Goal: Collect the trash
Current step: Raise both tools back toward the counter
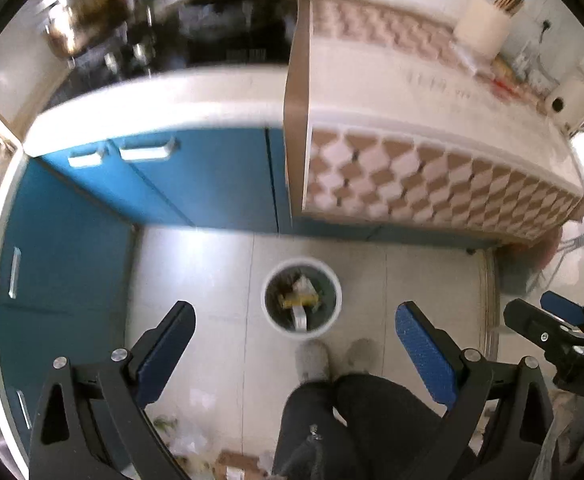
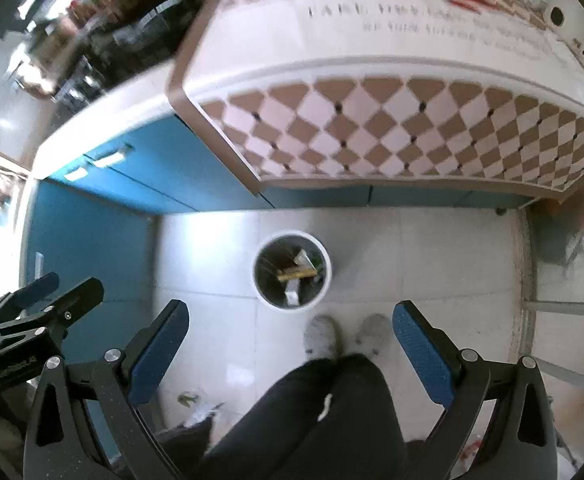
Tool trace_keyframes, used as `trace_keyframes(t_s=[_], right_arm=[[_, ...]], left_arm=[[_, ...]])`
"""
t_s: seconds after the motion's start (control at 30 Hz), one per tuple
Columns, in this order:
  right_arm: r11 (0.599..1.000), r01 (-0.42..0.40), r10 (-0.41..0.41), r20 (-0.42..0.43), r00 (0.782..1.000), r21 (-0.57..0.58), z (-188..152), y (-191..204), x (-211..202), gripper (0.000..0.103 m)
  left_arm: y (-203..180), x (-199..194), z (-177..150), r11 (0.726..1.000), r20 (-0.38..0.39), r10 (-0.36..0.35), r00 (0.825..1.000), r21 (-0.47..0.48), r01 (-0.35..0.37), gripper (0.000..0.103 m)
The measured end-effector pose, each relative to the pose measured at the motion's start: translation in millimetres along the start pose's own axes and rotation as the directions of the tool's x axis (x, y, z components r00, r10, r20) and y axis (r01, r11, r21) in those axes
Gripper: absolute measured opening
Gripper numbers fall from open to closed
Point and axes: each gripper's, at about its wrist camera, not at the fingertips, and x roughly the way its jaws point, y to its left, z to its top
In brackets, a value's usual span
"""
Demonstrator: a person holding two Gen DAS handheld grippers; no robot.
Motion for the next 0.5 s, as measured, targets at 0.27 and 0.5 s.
trace_keyframes(t_s=[0.27,0.5], right_arm=[[0.99,-0.09,0.069,0.181,0.981,0.11,35,-20,-78,0.103],[0.972,-0.087,0.015,0.311,0.95,0.219,97,-83,-125,0.103]], left_arm=[[-34,-40,75,0.999,0.185,0.015,0.983,0.039,-0.022,0.103],[-112,-16,160,0.997,0.213,0.002,0.977,0.073,-0.018,0.103]])
